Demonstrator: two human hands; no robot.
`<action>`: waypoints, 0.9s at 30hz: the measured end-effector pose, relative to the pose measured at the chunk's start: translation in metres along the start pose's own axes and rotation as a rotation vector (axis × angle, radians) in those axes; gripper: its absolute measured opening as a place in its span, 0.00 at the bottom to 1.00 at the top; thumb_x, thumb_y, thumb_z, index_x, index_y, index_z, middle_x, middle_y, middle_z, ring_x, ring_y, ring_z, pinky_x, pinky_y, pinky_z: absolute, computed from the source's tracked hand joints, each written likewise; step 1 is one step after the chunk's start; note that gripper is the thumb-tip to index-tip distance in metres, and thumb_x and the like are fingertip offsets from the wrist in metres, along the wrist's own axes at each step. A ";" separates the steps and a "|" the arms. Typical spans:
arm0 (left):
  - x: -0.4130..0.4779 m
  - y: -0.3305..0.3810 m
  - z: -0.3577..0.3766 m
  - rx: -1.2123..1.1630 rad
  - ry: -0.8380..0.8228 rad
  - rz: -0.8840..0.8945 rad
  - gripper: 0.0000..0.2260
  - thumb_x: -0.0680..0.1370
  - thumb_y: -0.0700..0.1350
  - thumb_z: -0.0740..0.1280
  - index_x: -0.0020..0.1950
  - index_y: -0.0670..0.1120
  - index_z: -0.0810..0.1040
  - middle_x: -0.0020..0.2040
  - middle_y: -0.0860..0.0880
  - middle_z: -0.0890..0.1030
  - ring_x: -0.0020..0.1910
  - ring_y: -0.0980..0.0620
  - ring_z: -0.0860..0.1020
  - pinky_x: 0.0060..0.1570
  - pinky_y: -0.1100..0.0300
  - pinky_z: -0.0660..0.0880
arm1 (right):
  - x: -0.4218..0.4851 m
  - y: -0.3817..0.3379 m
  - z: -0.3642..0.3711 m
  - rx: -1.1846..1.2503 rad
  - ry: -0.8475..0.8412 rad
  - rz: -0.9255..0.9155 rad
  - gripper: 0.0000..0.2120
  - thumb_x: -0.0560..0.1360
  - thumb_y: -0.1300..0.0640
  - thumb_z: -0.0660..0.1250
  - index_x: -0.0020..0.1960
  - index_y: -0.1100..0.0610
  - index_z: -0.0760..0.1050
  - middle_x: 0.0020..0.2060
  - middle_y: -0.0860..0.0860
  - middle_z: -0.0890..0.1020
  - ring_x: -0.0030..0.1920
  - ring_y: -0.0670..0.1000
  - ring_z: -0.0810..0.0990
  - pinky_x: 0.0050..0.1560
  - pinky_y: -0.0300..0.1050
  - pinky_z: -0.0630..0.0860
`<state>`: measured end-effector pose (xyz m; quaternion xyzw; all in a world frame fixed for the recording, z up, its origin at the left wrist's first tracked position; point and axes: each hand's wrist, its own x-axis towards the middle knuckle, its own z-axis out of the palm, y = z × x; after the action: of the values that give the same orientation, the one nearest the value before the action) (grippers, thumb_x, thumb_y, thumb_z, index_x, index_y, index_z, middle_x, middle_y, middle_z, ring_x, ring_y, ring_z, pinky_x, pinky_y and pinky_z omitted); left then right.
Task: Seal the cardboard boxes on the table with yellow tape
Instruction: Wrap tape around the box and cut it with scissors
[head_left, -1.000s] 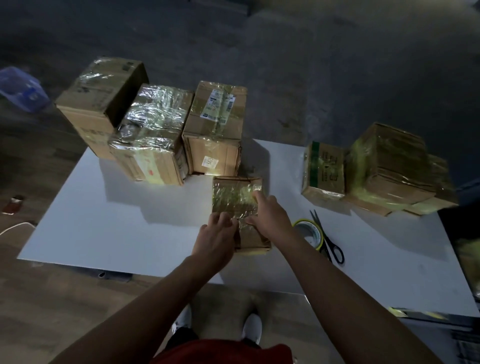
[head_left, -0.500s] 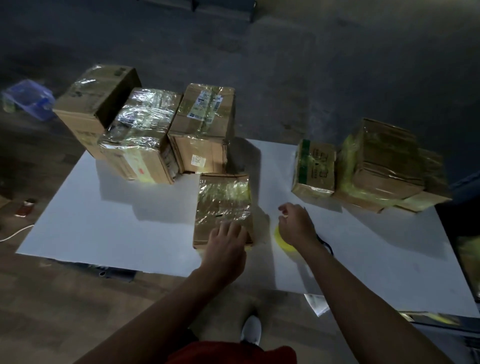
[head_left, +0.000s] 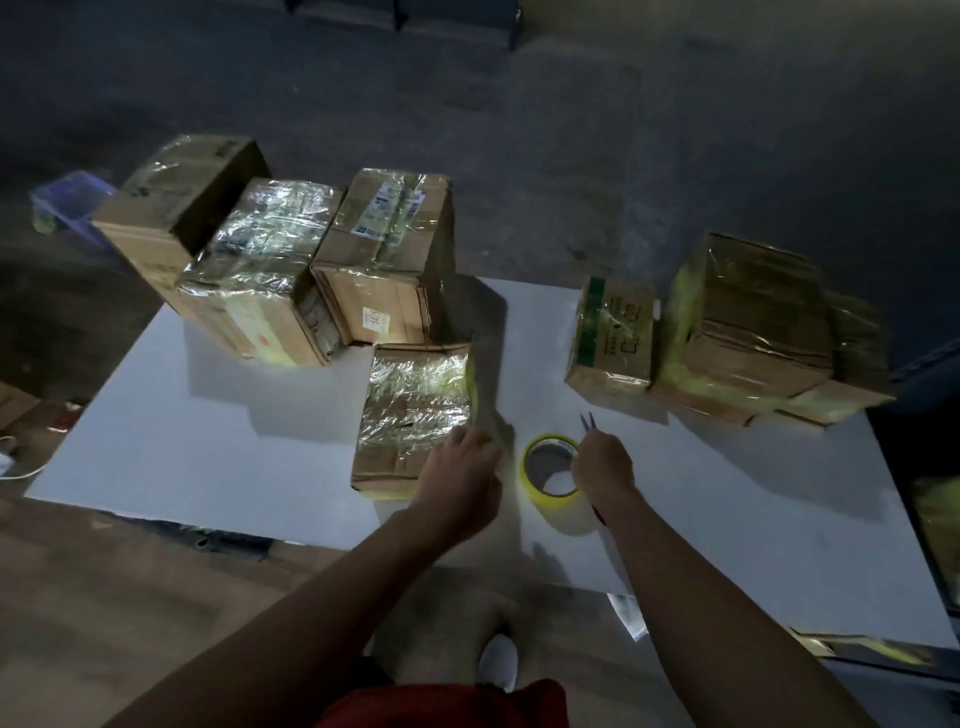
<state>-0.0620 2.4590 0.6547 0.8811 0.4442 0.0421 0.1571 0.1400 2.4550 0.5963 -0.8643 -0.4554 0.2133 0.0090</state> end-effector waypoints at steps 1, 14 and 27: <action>0.003 0.000 -0.002 -0.014 -0.005 -0.017 0.11 0.76 0.41 0.61 0.57 0.43 0.77 0.58 0.44 0.75 0.58 0.43 0.70 0.52 0.53 0.69 | 0.000 -0.001 -0.001 0.001 -0.004 -0.002 0.10 0.78 0.64 0.60 0.57 0.65 0.75 0.56 0.61 0.79 0.57 0.58 0.79 0.52 0.46 0.76; 0.040 -0.019 -0.038 -1.018 0.031 -0.602 0.11 0.77 0.36 0.58 0.36 0.39 0.74 0.33 0.41 0.76 0.31 0.47 0.76 0.28 0.61 0.75 | -0.023 -0.036 -0.050 0.488 0.404 -0.383 0.05 0.69 0.65 0.67 0.44 0.60 0.73 0.40 0.54 0.74 0.39 0.51 0.70 0.38 0.40 0.61; 0.032 -0.070 -0.082 -1.372 -0.240 -0.640 0.32 0.69 0.72 0.63 0.54 0.45 0.80 0.51 0.44 0.84 0.52 0.46 0.81 0.47 0.56 0.79 | -0.046 -0.115 -0.069 0.296 0.478 -0.830 0.12 0.70 0.55 0.61 0.48 0.62 0.76 0.51 0.56 0.80 0.50 0.56 0.77 0.47 0.49 0.78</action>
<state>-0.1138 2.5431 0.7079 0.4132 0.5319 0.1648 0.7206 0.0533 2.4981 0.7001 -0.6243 -0.7110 0.0500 0.3197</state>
